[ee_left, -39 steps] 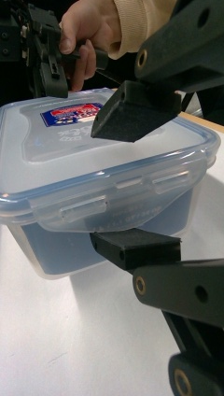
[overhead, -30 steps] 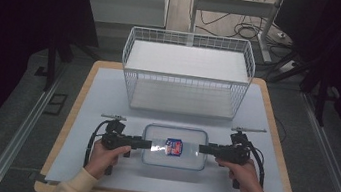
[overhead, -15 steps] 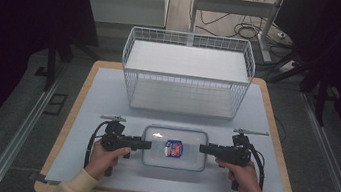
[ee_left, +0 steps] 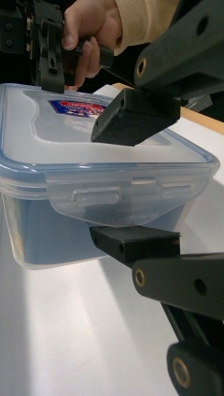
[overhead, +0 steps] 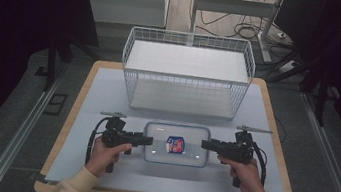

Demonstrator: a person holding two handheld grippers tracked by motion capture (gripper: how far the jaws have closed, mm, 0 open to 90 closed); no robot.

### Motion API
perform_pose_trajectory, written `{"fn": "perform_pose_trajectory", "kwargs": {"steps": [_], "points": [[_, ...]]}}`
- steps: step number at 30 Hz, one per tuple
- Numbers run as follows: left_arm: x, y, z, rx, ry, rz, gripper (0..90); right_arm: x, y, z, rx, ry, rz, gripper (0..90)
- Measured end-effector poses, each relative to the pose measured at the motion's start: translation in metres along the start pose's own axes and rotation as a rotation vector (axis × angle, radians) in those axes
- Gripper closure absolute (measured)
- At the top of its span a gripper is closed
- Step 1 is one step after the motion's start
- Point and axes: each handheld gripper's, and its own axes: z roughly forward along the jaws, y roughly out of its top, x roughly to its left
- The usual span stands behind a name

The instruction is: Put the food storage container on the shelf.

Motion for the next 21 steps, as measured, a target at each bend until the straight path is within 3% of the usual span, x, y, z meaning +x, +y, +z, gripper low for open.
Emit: {"fn": "perform_pose_trajectory", "kwargs": {"steps": [6,8,15,21], "points": [[-0.01,0.019,-0.007,-0.019,0.006,0.032,49.4,0.008,0.016,-0.008,-0.027,0.0,-0.034,54.8],[-0.018,0.032,-0.014,-0.038,0.009,0.058,49.4,0.015,0.028,-0.013,-0.04,0.002,-0.057,54.8],[-0.031,0.057,-0.024,-0.075,0.002,0.092,49.5,0.033,0.059,-0.027,-0.098,-0.005,-0.12,54.8],[-0.04,0.085,-0.033,-0.102,0.001,0.118,49.6,0.042,0.083,-0.034,-0.128,-0.009,-0.146,54.8]]}}
